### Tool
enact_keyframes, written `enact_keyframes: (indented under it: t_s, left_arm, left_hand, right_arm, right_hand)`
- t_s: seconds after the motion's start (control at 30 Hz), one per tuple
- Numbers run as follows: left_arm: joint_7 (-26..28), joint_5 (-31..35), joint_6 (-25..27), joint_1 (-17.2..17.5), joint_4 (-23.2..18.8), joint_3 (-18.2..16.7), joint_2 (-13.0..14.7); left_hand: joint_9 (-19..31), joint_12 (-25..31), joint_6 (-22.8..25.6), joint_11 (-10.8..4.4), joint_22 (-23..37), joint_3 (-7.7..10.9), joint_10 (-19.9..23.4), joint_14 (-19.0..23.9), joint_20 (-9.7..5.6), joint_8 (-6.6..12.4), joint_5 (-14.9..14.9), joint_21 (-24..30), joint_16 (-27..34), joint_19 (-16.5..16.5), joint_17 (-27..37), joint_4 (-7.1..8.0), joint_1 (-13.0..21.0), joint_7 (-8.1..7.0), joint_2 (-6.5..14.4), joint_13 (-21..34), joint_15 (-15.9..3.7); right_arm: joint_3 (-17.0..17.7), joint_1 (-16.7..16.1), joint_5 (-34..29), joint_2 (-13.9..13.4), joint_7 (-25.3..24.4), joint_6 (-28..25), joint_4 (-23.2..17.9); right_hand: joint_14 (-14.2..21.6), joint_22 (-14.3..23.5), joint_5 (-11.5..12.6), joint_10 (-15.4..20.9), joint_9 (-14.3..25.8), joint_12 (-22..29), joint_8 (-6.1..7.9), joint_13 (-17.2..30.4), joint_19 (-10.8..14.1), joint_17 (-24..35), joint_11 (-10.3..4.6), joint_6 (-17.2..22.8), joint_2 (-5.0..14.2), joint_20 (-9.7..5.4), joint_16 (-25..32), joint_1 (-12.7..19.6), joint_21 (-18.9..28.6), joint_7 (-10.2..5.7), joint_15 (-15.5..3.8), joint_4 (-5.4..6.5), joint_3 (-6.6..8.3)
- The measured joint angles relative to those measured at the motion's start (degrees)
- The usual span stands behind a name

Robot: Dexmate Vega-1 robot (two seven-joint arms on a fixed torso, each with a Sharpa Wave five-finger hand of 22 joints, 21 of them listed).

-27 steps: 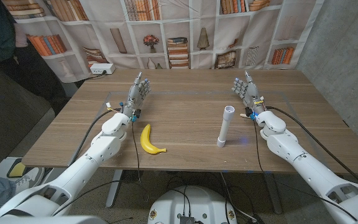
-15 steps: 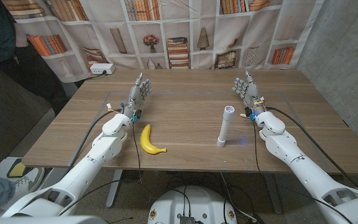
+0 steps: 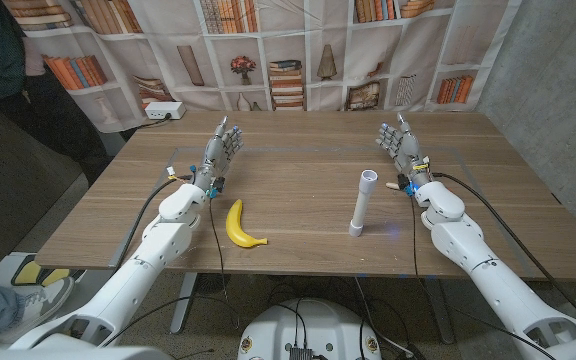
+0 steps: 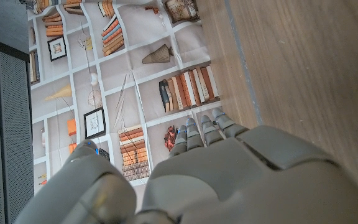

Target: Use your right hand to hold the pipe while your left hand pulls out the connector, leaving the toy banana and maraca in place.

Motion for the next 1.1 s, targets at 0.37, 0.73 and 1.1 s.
enact_keyframes:
  t_s: [0.37, 0.73, 1.1]
  left_arm:
    - [-0.23, 1.44, 2.30, 0.97, -2.60, -0.83, 0.50]
    - [-0.22, 2.31, 4.20, 1.15, -3.66, -1.11, 0.78]
    - [-0.66, 3.11, 5.68, 0.31, -3.85, -0.51, 0.76]
  left_hand:
    - [-0.01, 0.00, 1.13, -0.50, 0.00, 0.14, 1.10, 1.07, -0.14, 0.00, 0.43, -0.62, 0.00, 0.15, -0.01, -0.64, 1.82, -0.31, 0.61, 0.00, 0.39]
    - [-0.01, 0.00, 2.06, -0.39, -0.01, 0.15, 1.82, 1.77, 0.09, 0.35, 0.43, -0.84, 0.00, 0.56, -0.01, -1.13, 2.50, -0.18, 1.30, -0.01, 0.28]
    - [0.28, 0.00, 2.35, -0.38, -0.01, 0.46, 2.43, 2.07, 0.10, 0.35, 0.43, -1.06, 0.00, 1.17, -0.02, -1.43, 3.18, -0.30, 1.98, -0.01, -0.02]
  right_arm:
    - [2.01, -3.68, -1.58, 0.39, -0.78, 1.25, -3.38]
    - [4.06, -8.54, -2.62, 0.42, -1.85, 2.84, -8.19]
    - [6.01, -14.63, -3.49, -0.01, -2.86, 4.20, -13.45]
  right_hand:
    - [-0.33, -0.01, 0.22, -0.43, 0.00, 0.00, 0.00, 0.00, -0.01, 0.00, 0.01, -0.23, -0.23, 0.00, 0.00, 0.83, -0.67, 0.22, -0.33, -0.38, -0.25]
    - [0.60, -0.01, 0.43, 0.57, -0.01, 0.00, 0.00, 0.00, 0.93, 0.01, -0.99, 0.72, -0.38, -0.10, -0.01, 1.58, -0.76, -0.73, -1.25, -1.12, -0.47]
    - [1.12, -0.01, 0.64, 1.12, -0.01, 0.00, 0.00, -0.18, 1.42, 0.01, -1.54, 1.32, -0.23, -0.20, -0.01, 2.34, -1.01, -1.33, -1.77, -1.73, -0.48]
